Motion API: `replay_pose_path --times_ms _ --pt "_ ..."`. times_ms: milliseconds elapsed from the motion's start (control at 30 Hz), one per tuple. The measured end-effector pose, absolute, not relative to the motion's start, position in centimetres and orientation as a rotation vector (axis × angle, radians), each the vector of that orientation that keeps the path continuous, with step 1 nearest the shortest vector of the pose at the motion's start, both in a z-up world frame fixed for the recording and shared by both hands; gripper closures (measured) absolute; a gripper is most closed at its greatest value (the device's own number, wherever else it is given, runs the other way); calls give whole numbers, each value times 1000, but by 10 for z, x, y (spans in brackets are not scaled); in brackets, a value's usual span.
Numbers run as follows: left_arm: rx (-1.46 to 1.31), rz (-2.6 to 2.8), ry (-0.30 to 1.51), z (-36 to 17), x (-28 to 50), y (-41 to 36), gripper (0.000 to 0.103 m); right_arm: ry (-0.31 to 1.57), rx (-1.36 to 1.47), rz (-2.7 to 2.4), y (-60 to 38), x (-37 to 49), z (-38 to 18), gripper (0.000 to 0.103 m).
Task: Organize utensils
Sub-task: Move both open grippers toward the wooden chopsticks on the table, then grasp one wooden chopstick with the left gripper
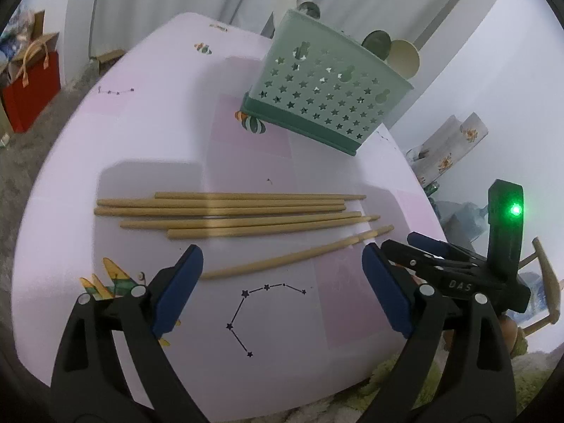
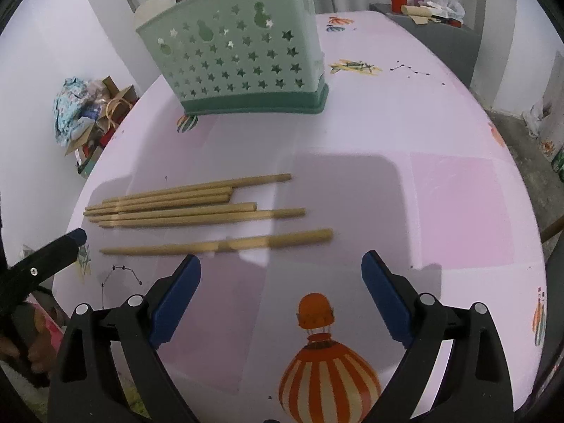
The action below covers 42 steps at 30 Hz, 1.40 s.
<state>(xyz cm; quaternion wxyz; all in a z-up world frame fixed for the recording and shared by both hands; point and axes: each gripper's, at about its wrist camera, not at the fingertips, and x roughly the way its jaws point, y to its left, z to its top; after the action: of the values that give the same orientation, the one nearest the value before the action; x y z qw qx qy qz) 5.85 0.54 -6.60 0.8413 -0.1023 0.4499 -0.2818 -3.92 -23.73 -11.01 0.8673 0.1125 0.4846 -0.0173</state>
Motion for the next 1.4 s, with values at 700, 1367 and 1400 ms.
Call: replay_pose_path --times_ms 700,1367,1400 --pt "590 -983 755 -71 37 -119 79 935 342 -52 -284 -44 -91 29" --pt "831 -1098 764 -86 40 -167 82 971 403 -76 -299 -39 -111 33" --pt "829 -1102 771 -86 42 -167 82 967 404 -76 -298 -39 -110 33"
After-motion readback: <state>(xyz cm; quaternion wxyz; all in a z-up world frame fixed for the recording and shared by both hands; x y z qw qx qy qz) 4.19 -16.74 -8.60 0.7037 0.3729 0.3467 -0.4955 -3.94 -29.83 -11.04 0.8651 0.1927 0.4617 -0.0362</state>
